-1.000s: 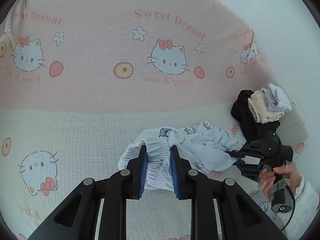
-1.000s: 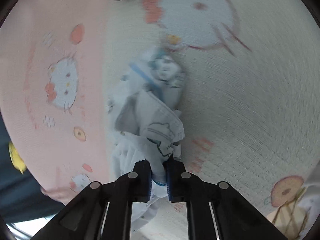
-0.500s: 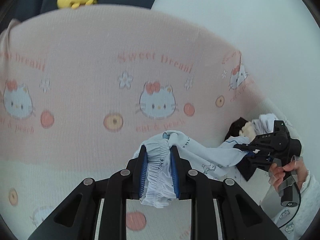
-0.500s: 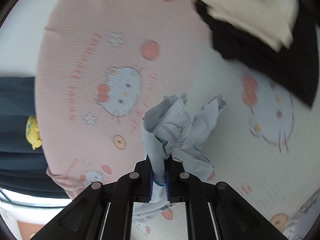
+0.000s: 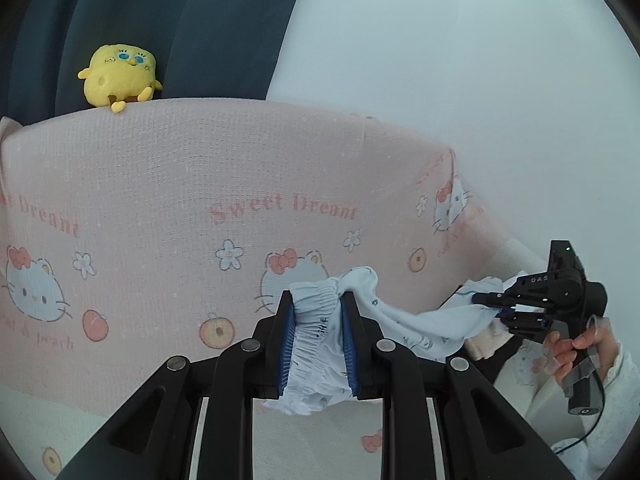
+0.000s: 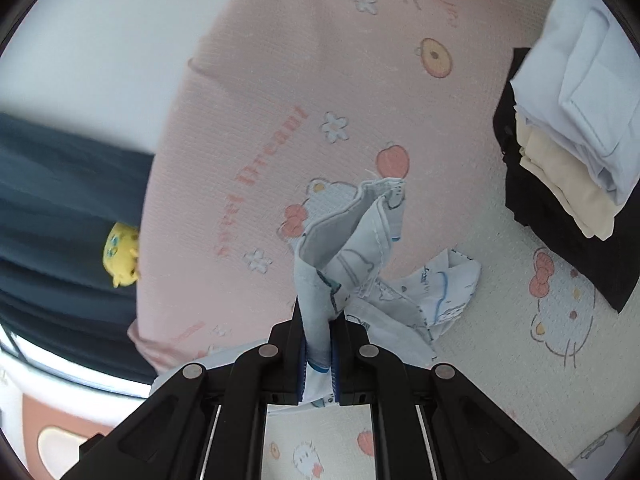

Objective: Fold clothes
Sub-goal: 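Lift the pants by the waistband with the left gripper while the right gripper holds the leg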

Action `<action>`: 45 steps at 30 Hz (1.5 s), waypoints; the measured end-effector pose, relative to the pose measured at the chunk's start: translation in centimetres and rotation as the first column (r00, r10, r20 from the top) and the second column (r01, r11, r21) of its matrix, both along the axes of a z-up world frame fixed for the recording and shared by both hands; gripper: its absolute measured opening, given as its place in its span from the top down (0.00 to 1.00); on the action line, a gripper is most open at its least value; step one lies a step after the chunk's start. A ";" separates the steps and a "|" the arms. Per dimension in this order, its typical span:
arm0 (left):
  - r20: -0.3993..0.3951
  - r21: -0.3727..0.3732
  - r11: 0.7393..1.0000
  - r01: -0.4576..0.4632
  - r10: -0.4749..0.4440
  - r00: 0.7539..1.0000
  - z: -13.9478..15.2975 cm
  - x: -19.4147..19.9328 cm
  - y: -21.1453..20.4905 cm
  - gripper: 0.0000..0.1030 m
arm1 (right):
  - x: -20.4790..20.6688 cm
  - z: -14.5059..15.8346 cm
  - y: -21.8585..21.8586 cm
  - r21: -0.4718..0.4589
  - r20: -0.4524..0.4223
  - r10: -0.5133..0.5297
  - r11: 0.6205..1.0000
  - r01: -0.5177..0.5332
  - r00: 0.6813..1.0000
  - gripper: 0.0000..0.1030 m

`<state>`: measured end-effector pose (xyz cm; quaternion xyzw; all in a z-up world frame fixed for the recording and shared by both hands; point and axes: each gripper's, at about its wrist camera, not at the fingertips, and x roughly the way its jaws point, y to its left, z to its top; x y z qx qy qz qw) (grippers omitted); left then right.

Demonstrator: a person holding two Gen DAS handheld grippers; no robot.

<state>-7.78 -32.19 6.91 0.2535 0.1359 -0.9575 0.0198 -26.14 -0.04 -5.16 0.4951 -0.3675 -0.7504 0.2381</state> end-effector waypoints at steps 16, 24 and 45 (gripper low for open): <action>0.291 0.097 0.994 -0.054 0.024 0.957 -8.1 2.2 0.3 0.82 | 5.7 -2.7 1.5 0.218 0.085 0.147 0.962 -0.162 0.986 0.92; 0.462 0.137 0.987 -0.088 0.015 0.887 -15.1 4.4 1.2 0.82 | 7.8 -10.9 1.1 0.280 0.253 0.161 0.932 -0.231 0.954 0.92; 0.546 0.144 0.982 -0.120 0.022 0.838 -20.2 2.3 0.2 0.82 | 6.0 -15.7 -1.0 0.301 0.317 0.223 0.898 -0.321 0.922 0.91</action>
